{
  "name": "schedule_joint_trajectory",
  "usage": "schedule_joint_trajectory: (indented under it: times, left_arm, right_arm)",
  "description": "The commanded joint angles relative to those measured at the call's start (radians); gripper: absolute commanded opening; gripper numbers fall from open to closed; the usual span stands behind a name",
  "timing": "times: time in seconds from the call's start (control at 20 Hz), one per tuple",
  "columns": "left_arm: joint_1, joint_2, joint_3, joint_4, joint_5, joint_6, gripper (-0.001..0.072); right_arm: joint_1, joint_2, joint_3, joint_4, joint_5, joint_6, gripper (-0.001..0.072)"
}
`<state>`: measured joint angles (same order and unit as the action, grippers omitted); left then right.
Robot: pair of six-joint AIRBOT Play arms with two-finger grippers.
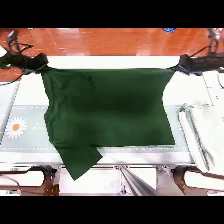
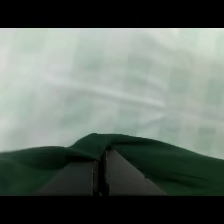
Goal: Fold the shirts.
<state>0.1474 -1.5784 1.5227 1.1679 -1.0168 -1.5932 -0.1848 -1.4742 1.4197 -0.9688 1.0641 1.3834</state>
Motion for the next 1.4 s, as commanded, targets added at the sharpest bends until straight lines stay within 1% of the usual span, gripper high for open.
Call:
schedule_joint_trajectory:
  times: [0.0,0.1,0.2,0.25,0.3,0.35,0.45,0.55,0.65,0.75,0.95,1.05,1.2,1.35]
  left_arm:
    - [-0.003,-0.251,0.235,-0.05,-0.017,-0.03,0.0019]
    - [-0.005,-0.312,0.291,-0.053,-0.1,-0.035,0.0019]
    - [-0.003,-0.325,0.29,-0.053,-0.164,-0.031,0.0019]
    - [-0.002,-0.322,0.29,-0.053,-0.187,-0.011,0.0019]
    - [0.002,-0.313,0.29,-0.055,-0.214,0.015,0.0019]
    - [0.003,-0.302,0.29,-0.053,-0.245,0.024,0.0019]
    - [0.004,-0.27,0.29,-0.05,-0.314,0.055,0.0019]
    - [0.004,-0.236,0.29,-0.05,-0.366,0.076,0.0019]
    - [0.003,-0.212,0.275,-0.05,-0.447,0.1,0.0019]
    - [0.0,-0.188,0.201,-0.024,-0.494,0.116,0.0019]
    - [0.0,-0.116,-0.049,-0.021,-0.476,0.143,0.0019]
    - [0.001,-0.092,-0.152,-0.02,-0.433,0.143,0.0019]
    - [0.0,-0.086,-0.226,-0.029,-0.395,0.151,0.0019]
    - [0.0,-0.088,-0.249,-0.032,-0.377,0.154,0.0019]
  right_arm:
    - [0.0,-0.272,0.189,0.047,-0.042,0.006,0.0028]
    - [0.0,-0.359,0.261,0.053,-0.021,0.039,0.0029]
    - [0.0,-0.391,0.287,0.055,-0.008,0.045,0.0029]
    - [0.0,-0.392,0.287,0.055,-0.004,0.045,0.0029]
    - [-0.001,-0.392,0.292,0.056,0.017,0.045,0.0029]
    - [-0.007,-0.392,0.303,0.055,0.052,0.045,0.0029]
    - [-0.02,-0.391,0.322,0.046,0.151,0.021,0.0029]
    - [-0.033,-0.388,0.322,0.02,0.283,0.006,0.0029]
    - [-0.038,-0.386,0.321,-0.038,0.413,-0.008,0.0029]
    - [-0.034,-0.385,0.316,-0.116,0.489,-0.008,0.0029]
    - [-0.034,-0.384,0.28,-0.142,0.507,0.002,0.0029]
    - [-0.028,-0.384,0.269,-0.142,0.502,0.0,0.0029]
    - [-0.023,-0.387,0.267,-0.175,0.506,0.011,0.0029]
    - [-0.014,-0.389,0.267,-0.188,0.506,0.011,0.0029]
